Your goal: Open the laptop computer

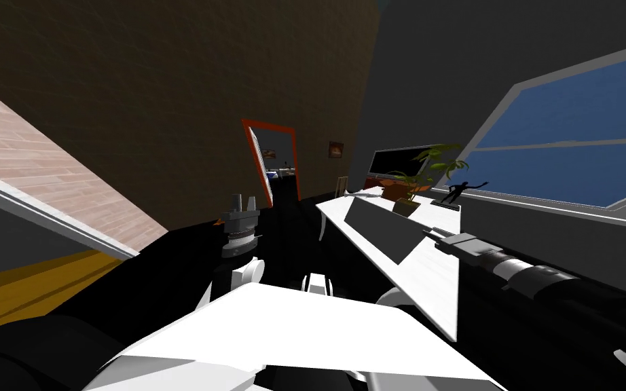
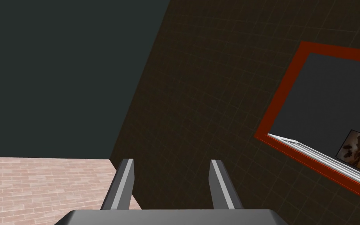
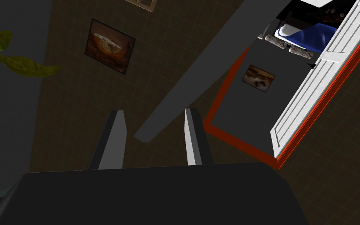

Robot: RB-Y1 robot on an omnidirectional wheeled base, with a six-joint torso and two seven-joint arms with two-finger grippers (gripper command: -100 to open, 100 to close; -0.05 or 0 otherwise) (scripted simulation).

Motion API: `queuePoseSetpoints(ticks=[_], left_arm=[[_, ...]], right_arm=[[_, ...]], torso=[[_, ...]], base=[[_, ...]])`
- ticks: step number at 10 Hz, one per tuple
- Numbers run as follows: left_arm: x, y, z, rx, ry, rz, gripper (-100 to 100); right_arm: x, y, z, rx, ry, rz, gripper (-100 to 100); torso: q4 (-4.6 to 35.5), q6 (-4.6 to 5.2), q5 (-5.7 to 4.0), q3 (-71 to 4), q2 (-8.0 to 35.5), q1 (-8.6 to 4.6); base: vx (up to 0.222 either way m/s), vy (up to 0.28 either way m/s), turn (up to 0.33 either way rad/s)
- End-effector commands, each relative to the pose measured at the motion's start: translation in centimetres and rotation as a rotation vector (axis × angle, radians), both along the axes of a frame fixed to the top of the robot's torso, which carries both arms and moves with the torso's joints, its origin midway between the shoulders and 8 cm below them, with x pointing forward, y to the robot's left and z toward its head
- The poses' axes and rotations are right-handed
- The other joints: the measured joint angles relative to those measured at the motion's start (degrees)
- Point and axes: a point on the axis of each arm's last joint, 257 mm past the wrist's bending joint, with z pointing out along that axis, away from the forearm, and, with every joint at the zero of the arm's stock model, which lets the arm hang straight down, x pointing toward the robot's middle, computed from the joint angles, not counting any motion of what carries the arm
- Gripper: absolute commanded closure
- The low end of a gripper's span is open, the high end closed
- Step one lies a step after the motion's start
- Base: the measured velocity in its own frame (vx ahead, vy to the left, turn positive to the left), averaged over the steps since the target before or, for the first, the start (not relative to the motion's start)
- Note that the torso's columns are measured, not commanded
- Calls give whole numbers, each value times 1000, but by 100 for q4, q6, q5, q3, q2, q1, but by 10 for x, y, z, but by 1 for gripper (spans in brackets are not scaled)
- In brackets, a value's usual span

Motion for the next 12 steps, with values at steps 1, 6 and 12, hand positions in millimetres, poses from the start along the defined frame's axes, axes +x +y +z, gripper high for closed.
queuePoseSetpoints(ticks=[1,6,12], left_arm=[[0,0,0,0,0,0,0],[0,0,0,0,0,0,0],[0,0,0,0,0,0,0]], right_arm=[[-9,8,-14,69,56,32,100],[-31,28,-39,231,189,100,100],[-60,46,-66,362,305,145,100]], torso=[[-4,-16,-7,-5,-5,-11],[-23,-27,-34,-4,-16,-14],[5,-4,4,17,25,20]], base=[[125,-64,-87],[168,-57,-136],[139,-53,-104]])
